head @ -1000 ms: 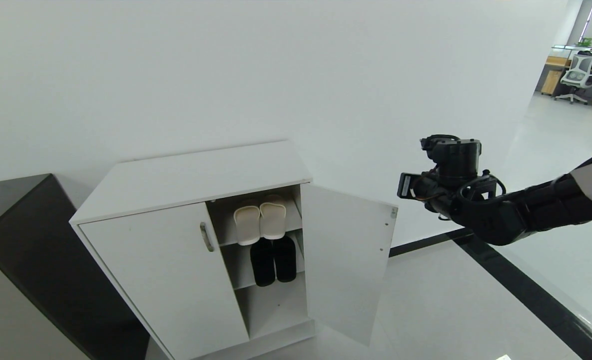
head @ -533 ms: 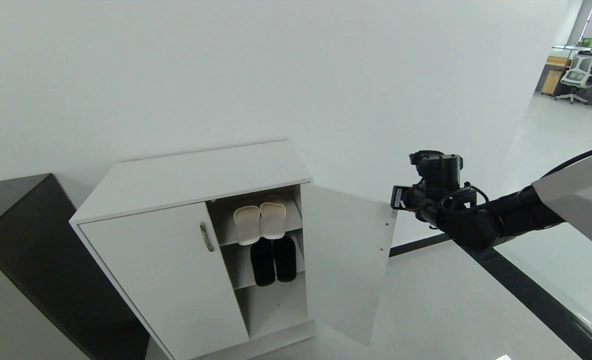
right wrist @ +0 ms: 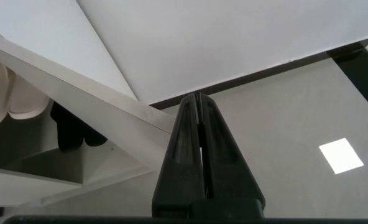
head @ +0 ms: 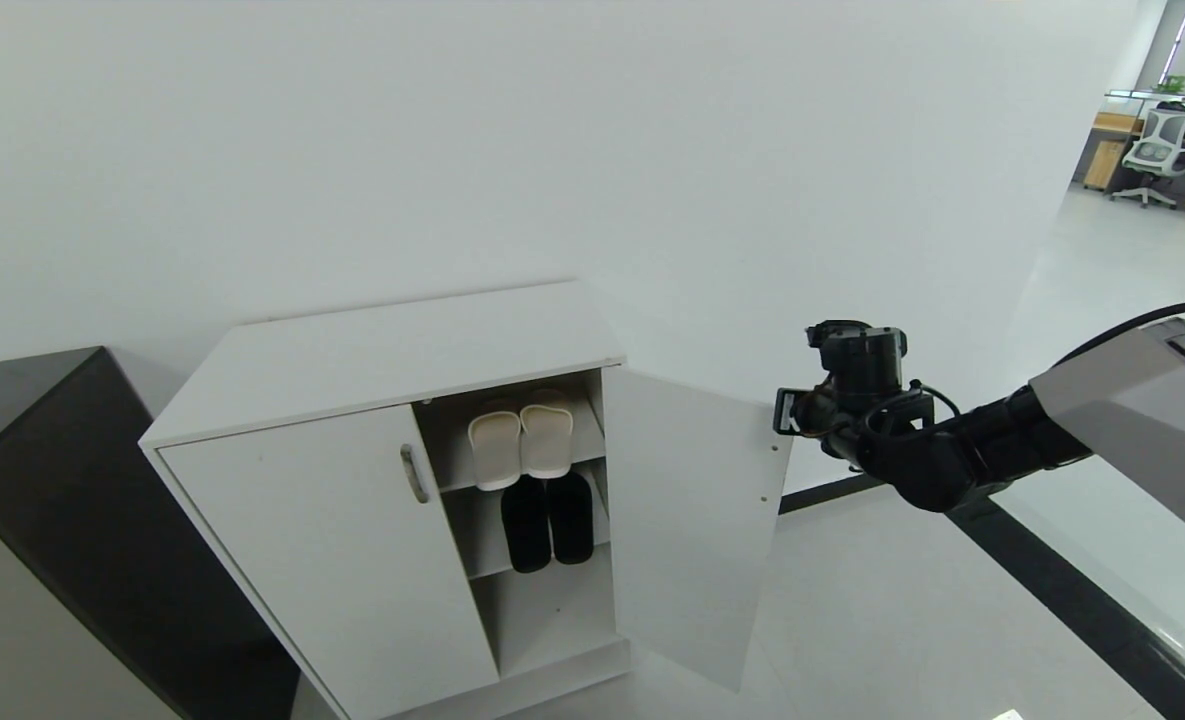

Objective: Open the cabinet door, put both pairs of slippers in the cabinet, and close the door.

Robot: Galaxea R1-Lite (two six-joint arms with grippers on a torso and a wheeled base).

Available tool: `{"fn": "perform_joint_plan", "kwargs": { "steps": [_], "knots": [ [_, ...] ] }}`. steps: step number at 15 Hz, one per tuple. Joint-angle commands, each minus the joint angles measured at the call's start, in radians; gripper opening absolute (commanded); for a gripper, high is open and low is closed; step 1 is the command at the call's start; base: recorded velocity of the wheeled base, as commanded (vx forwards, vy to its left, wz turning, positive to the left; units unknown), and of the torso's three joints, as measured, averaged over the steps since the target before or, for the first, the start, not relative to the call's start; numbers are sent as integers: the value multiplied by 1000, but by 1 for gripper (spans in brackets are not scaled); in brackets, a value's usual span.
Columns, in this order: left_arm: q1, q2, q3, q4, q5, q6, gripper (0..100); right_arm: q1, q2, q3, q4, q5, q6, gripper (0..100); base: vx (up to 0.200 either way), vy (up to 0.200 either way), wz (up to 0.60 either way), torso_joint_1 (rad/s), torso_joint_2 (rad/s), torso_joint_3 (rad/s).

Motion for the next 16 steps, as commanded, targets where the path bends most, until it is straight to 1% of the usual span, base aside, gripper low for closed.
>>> {"fn": "perform_joint_plan", "kwargs": {
  "steps": [1,4,6,8,11,13,14,16],
  "knots": [
    [1,0,0,0,0,0,0,3,7,0,0,0,0,0,0,0,0,0,0,0],
    [1,0,0,0,0,0,0,11,3,6,0,-3,0,0,0,0,0,0,0,0],
    [1,0,0,0,0,0,0,38,-17,27,0,-9,-2,0,0,0,0,0,0,0],
    [1,0,0,0,0,0,0,92,-60,75,0,-12,-2,0,0,0,0,0,0,0],
    [1,0,0,0,0,0,0,226,-143,164,0,-75,-8,0,0,0,0,0,0,0],
    [1,0,0,0,0,0,0,313,-208,216,0,-90,-9,0,0,0,0,0,0,0],
    [1,0,0,0,0,0,0,339,-234,234,0,-90,-9,0,0,0,0,0,0,0],
    [1,0,0,0,0,0,0,344,-241,242,1,-92,-12,0,0,0,0,0,0,0]
  ]
}}
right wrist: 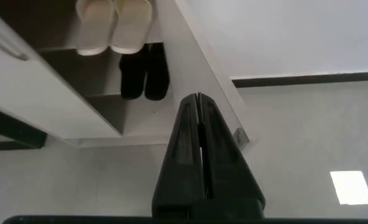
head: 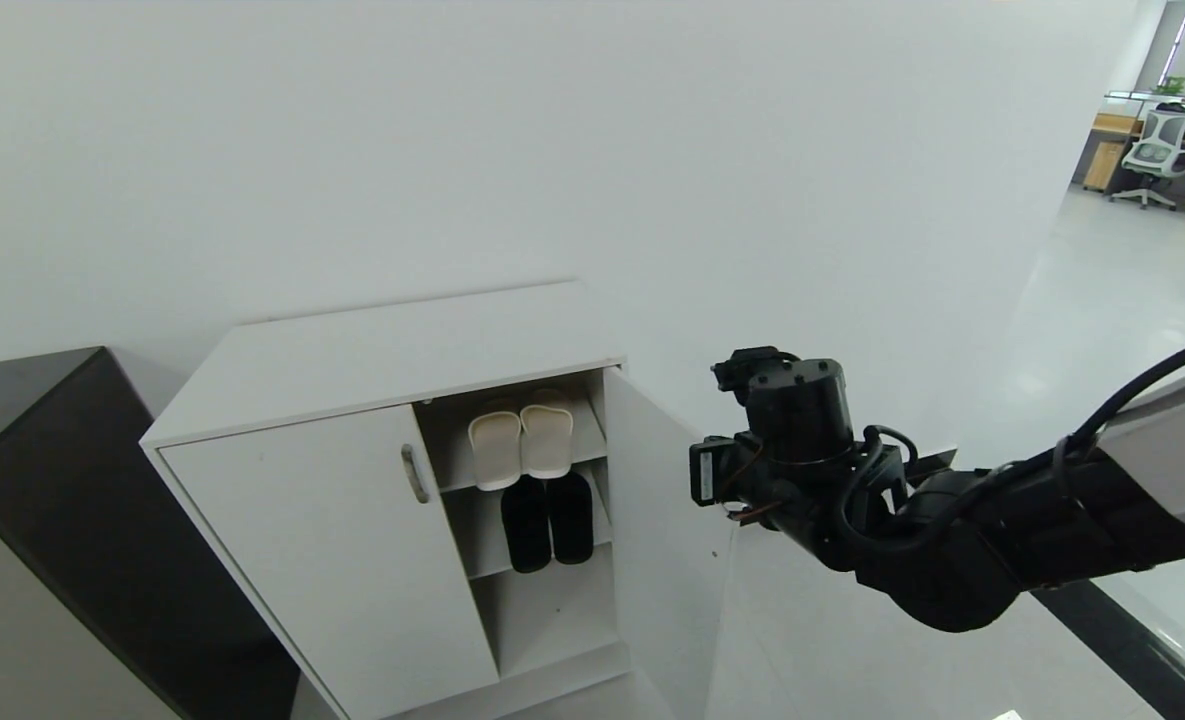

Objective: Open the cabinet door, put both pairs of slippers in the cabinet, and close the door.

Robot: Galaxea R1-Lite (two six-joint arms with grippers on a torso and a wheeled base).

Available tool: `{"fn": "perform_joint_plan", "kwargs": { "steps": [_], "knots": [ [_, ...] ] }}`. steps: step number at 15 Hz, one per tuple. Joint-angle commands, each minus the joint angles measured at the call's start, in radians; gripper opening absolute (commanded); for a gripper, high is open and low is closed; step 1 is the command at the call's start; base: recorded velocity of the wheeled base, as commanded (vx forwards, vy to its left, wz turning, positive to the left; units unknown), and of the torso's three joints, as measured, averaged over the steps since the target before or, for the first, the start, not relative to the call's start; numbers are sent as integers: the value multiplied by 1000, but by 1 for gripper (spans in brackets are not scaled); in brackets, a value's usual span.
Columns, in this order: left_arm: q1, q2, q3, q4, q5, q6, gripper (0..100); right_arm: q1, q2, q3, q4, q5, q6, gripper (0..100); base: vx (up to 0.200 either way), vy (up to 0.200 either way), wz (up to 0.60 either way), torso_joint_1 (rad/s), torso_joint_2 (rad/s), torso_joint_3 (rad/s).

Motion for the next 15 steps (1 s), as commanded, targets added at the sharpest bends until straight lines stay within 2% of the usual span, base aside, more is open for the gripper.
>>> {"fn": "perform_joint_plan", "kwargs": {
  "steps": [1,4,7,12,15],
  "knots": [
    [-1,0,0,0,0,0,0,-17,-8,6,1,1,-1,0,0,0,0,0,0,0],
    [0,0,0,0,0,0,0,-66,80,-33,-1,1,-1,0,0,0,0,0,0,0],
    [0,0,0,0,0,0,0,-56,121,-39,-1,3,-1,0,0,0,0,0,0,0],
    [0,0,0,0,0,0,0,77,115,0,-5,3,13,0,0,0,0,0,0,0],
    [0,0,0,0,0,0,0,131,74,50,-56,18,21,0,0,0,0,0,0,0]
  ]
}}
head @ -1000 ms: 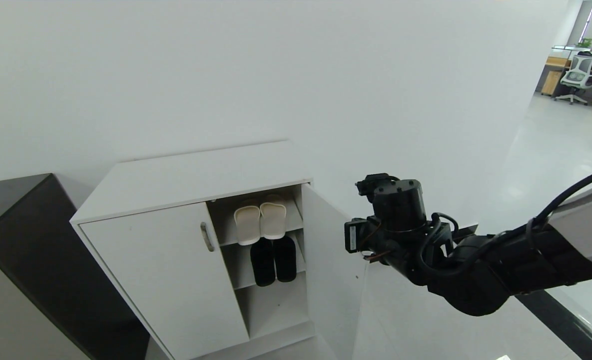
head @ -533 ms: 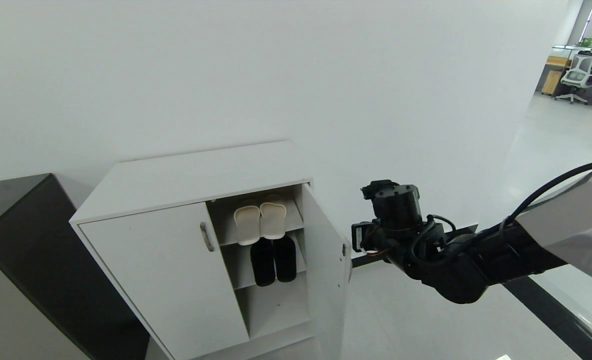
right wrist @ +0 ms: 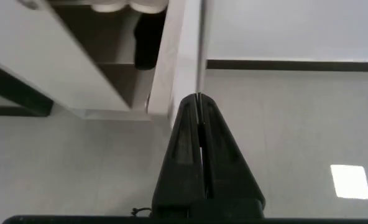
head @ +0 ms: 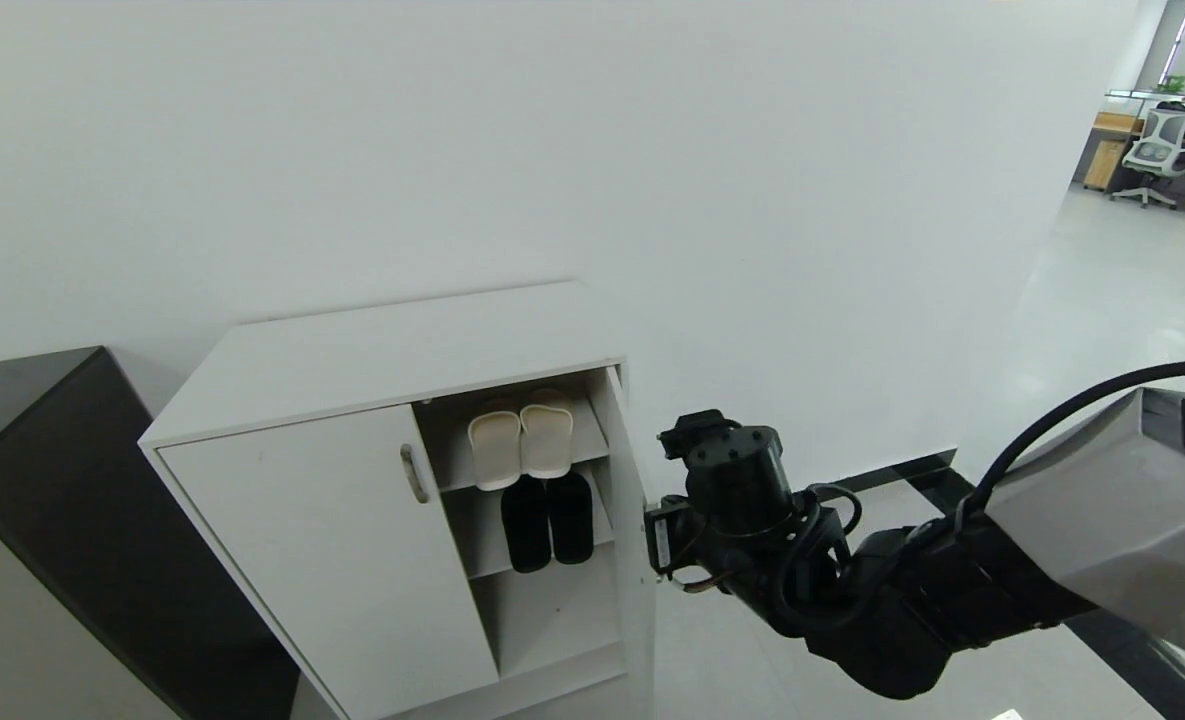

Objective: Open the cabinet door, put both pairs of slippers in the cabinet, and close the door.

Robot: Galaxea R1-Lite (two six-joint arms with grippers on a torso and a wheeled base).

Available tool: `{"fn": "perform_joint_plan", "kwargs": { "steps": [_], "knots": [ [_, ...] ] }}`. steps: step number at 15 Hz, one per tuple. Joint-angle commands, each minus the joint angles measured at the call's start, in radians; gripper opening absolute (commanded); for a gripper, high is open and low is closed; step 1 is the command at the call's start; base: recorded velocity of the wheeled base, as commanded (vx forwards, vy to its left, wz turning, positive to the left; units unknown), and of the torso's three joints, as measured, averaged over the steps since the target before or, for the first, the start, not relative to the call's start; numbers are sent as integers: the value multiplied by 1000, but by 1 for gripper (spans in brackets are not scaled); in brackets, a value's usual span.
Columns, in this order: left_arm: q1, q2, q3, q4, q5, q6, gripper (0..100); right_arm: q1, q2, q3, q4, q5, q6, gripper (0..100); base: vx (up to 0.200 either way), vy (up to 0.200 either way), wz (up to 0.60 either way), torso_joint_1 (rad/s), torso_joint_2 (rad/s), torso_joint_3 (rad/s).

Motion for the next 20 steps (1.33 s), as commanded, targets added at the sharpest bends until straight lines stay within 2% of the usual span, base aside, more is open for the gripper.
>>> {"fn": "perform_joint_plan", "kwargs": {
  "steps": [1,3,5,11,18,20],
  "knots": [
    [0,0,0,0,0,0,0,34,-49,45,-24,30,1,0,0,0,0,0,0,0],
    [-2,0,0,0,0,0,0,42,-148,151,-71,191,-4,0,0,0,0,0,0,0],
    [0,0,0,0,0,0,0,33,-181,189,-77,256,-10,0,0,0,0,0,0,0],
    [-2,0,0,0,0,-2,0,16,-181,204,-79,248,-65,0,0,0,0,0,0,0],
    [-2,0,0,0,0,-2,0,16,-183,212,-80,248,-68,0,0,0,600,0,0,2],
    [-2,0,0,0,0,-2,0,14,-186,233,-119,248,-95,0,0,0,0,0,0,0]
  ]
}}
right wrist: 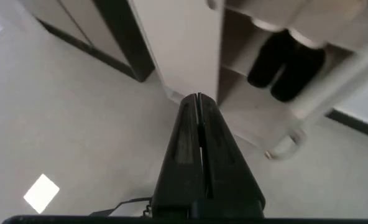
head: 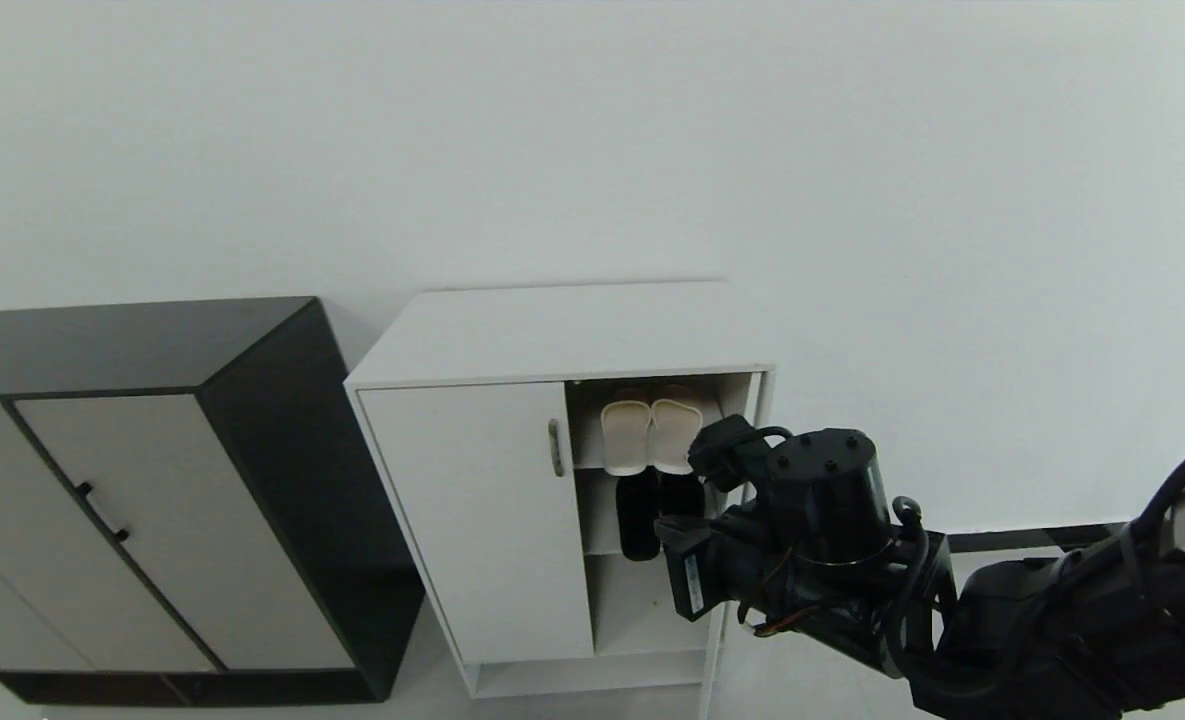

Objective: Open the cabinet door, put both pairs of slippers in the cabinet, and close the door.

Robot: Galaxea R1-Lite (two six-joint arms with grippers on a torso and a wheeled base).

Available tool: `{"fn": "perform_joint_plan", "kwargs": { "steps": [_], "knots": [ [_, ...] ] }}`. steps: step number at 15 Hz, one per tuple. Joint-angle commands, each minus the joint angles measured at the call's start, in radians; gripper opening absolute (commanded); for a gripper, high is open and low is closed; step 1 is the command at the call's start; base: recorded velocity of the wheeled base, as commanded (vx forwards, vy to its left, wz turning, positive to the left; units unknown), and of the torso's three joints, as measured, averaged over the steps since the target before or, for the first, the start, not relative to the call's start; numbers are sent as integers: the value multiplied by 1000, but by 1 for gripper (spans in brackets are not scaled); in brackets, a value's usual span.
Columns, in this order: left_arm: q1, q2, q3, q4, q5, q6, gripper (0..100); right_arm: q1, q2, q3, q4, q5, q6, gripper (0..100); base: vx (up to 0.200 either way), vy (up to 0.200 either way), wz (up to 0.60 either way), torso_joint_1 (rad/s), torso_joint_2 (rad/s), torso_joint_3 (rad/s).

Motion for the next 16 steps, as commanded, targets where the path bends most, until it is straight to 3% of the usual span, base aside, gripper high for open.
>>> {"fn": "perform_joint_plan", "kwargs": {
  "steps": [1,5,11,16],
  "knots": [
    [0,0,0,0,1,0,0,-9,-1,28,-32,0,-28,0,0,0,0,0,0,0],
    [0,0,0,0,-1,0,0,-45,-60,55,-66,-2,-77,0,0,0,0,0,0,0],
    [-2,0,0,0,-1,0,0,-230,-156,80,137,-2,-226,0,0,0,0,0,0,0],
    [0,0,0,0,-1,0,0,-275,-51,52,172,0,-244,0,0,0,0,0,0,0]
  ]
}}
